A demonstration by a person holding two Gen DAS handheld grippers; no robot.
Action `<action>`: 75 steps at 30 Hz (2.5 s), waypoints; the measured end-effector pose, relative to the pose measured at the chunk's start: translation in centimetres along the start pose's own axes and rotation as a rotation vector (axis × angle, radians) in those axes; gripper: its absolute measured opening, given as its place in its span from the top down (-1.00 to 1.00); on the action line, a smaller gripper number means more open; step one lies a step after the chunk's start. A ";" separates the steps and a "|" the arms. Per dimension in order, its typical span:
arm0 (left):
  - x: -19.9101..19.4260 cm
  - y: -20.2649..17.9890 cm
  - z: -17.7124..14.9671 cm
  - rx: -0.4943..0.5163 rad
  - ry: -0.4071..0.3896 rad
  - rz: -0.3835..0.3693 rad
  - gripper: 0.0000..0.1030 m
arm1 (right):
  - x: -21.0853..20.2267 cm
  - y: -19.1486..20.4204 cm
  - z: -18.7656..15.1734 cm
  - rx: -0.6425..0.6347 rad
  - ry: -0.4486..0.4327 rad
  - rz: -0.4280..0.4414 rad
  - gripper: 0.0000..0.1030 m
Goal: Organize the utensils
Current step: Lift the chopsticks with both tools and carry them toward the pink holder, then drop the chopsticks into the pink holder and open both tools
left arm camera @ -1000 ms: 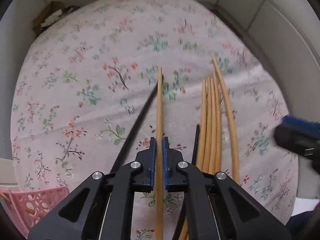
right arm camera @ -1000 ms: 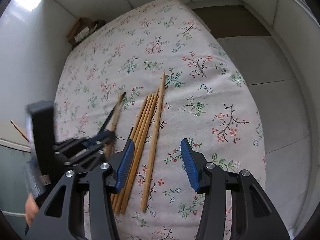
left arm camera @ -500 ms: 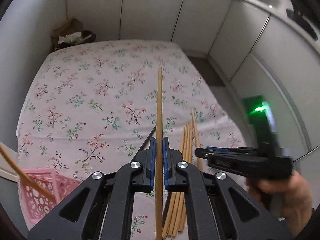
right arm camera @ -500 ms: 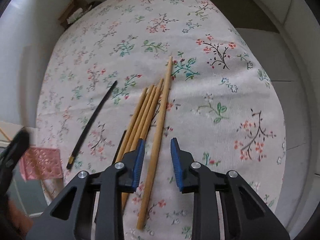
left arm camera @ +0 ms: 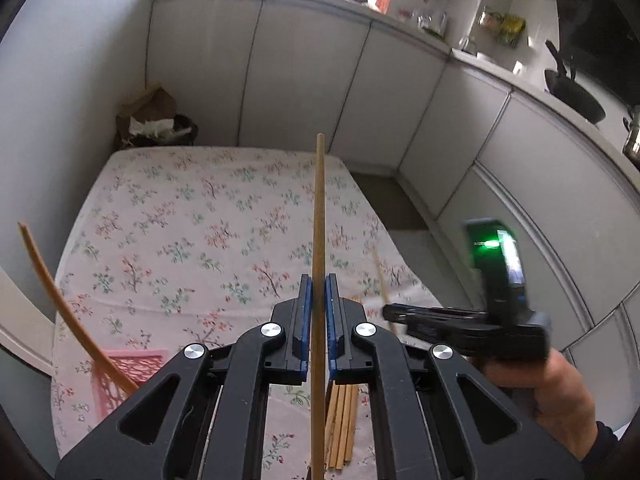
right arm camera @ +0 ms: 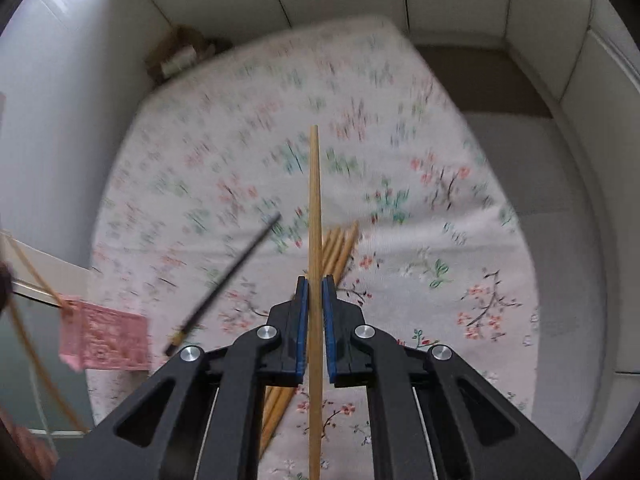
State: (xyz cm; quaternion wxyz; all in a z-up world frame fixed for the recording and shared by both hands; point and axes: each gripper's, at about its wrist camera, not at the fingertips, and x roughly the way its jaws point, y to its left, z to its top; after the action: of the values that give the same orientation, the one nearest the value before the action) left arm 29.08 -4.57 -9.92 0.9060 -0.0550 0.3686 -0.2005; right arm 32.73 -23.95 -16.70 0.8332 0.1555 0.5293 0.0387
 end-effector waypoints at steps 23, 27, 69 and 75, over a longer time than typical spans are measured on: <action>-7.6 10.1 -0.5 -0.122 -0.348 0.102 0.89 | -11.2 7.1 -2.2 -0.187 -0.527 0.384 0.86; -7.5 10.1 -1.1 -0.123 -0.383 0.140 0.89 | -11.8 8.3 -2.7 -0.200 -0.571 0.407 0.86; -9.0 13.3 -2.0 -0.282 -0.042 0.329 -0.04 | -7.6 15.6 -3.0 -0.153 -0.589 0.456 0.85; -9.7 15.0 -2.1 -0.335 -0.033 0.337 -0.09 | -5.7 18.9 -2.8 -0.150 -0.641 0.427 0.85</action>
State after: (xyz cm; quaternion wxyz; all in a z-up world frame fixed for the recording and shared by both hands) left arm 26.18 13.16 -8.95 0.9108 -0.1456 0.3858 0.0184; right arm 29.63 -6.73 -7.22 0.9386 0.2048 0.1935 0.1993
